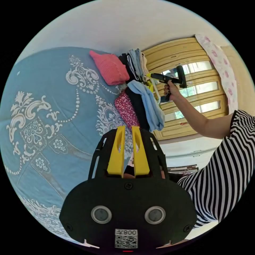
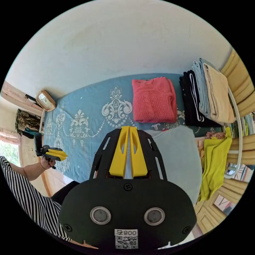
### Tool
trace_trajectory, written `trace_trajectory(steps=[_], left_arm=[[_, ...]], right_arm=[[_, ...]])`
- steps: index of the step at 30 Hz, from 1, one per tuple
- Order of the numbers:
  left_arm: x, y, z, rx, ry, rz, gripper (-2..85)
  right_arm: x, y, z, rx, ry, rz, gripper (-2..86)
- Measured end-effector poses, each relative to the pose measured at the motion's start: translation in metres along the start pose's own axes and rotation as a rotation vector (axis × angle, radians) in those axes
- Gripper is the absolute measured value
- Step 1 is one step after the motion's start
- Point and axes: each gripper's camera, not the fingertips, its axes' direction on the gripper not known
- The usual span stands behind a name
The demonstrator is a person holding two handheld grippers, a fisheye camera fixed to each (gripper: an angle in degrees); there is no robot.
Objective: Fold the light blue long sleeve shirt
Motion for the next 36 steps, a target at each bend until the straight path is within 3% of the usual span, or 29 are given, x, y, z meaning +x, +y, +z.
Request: trace_trajectory(steps=[6, 19, 25, 31, 36], left_arm=[[0.066, 0.036, -0.026, -0.099, 0.012, 0.177, 2.6], [0.138, 0.091, 0.01, -0.333, 0.05, 0.156, 4.9], [0.162, 0.037, 0.082, -0.358, 0.14, 0.129, 8.8], [0.184, -0.048, 0.139, -0.313, 0.084, 0.157, 12.5], [0.167, -0.098, 0.157, -0.189, -0.011, 0.034, 13.1]], right_arm=[[-0.041, 0.127, -0.034, 0.015, -0.033, 0.089, 0.2], [0.006, 0.306, -0.078, 0.055, -0.176, 0.304, 1.7], [0.056, 0.36, -0.114, 0.114, -0.089, 0.332, 6.4], [0.117, 0.405, -0.129, 0.197, -0.149, 0.426, 8.8], [0.117, 0.387, -0.134, 0.235, -0.162, 0.305, 9.1]])
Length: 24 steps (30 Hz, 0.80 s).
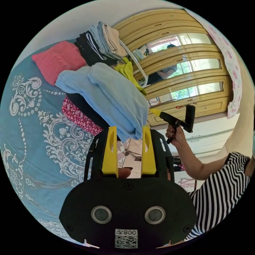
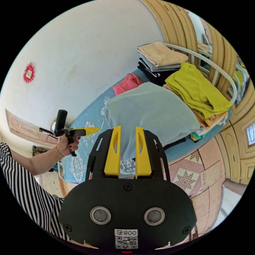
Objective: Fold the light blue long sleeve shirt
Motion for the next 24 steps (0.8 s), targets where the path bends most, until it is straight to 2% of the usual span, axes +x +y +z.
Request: trace_trajectory(steps=[6, 11, 14, 18, 22, 24], left_arm=[[-0.035, -0.028, -0.014, 0.184, -0.115, -0.222, 13.0], [-0.058, -0.041, -0.022, 0.301, -0.114, -0.358, 12.5], [-0.067, -0.051, -0.016, 0.31, -0.102, -0.41, 10.8], [-0.053, -0.061, -0.003, 0.289, -0.067, -0.352, 3.9], [-0.021, -0.054, -0.009, 0.351, -0.013, -0.261, 2.4], [0.007, -0.048, -0.014, 0.381, 0.044, -0.161, 2.0]], right_arm=[[-0.054, -0.048, 0.045, -0.091, 0.041, -0.281, 9.0], [-0.08, -0.066, 0.084, -0.172, 0.131, -0.403, 8.2], [-0.082, -0.062, 0.096, -0.189, 0.244, -0.447, 5.5], [-0.069, -0.049, 0.076, -0.145, 0.233, -0.446, 3.2], [-0.041, -0.039, 0.039, -0.094, 0.147, -0.369, 2.5], [-0.015, -0.031, -0.002, -0.009, 0.077, -0.293, 2.1]])
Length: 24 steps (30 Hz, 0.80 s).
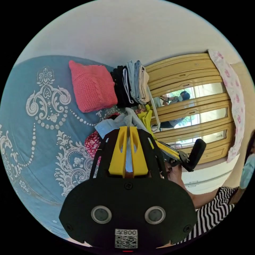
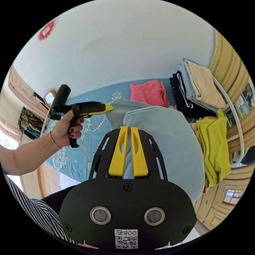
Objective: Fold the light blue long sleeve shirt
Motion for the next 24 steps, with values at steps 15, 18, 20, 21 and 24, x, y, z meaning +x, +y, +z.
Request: trace_trajectory(steps=[15, 18, 20, 21, 24], left_arm=[[0.126, 0.134, 0.098, -0.546, -0.131, 0.453, 2.4], [0.137, 0.132, 0.09, -0.533, -0.165, 0.484, 3.8], [0.137, 0.125, 0.08, -0.505, -0.185, 0.457, 5.5], [0.136, 0.119, 0.07, -0.466, -0.176, 0.443, 6.1], [0.143, 0.1, 0.055, -0.361, -0.162, 0.425, 7.2]], right_arm=[[0.126, 0.125, -0.132, 0.302, -0.295, 0.378, 1.5], [0.132, 0.137, -0.144, 0.327, -0.338, 0.387, 1.5], [0.136, 0.145, -0.149, 0.345, -0.36, 0.403, 1.5], [0.138, 0.149, -0.15, 0.34, -0.335, 0.408, 1.6], [0.146, 0.155, -0.141, 0.32, -0.332, 0.427, 1.9]])
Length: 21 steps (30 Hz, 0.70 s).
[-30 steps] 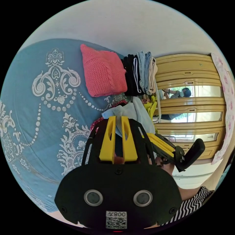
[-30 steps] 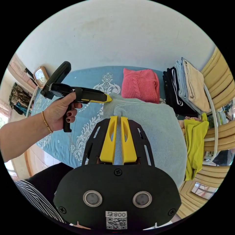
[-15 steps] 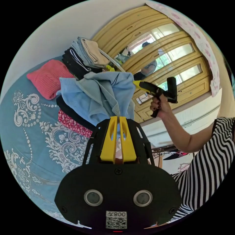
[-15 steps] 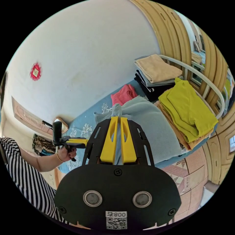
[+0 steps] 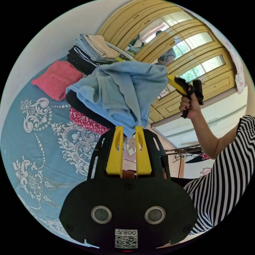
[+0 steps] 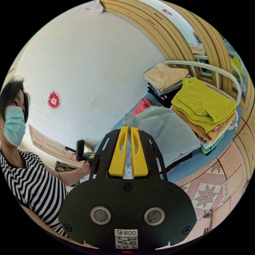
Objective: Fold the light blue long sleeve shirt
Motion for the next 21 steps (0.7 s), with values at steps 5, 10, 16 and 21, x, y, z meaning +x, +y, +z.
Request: trace_trajectory(steps=[5, 10, 16, 21], left_arm=[[0.009, -0.051, 0.015, 0.043, 0.032, 0.055, 7.6], [0.005, -0.095, 0.065, -0.04, 0.07, 0.015, 6.8], [0.02, -0.11, 0.087, -0.094, 0.085, 0.059, 5.4], [0.018, -0.108, 0.083, -0.101, 0.093, 0.056, 4.9]], right_arm=[[0.017, 0.004, 0.02, -0.066, 0.066, 0.042, 2.9], [0.006, 0.001, 0.025, -0.097, 0.098, 0.007, 6.1], [-0.028, -0.028, 0.029, -0.067, 0.267, -0.109, 9.9], [-0.025, -0.058, 0.074, -0.188, 0.339, -0.073, 8.2]])
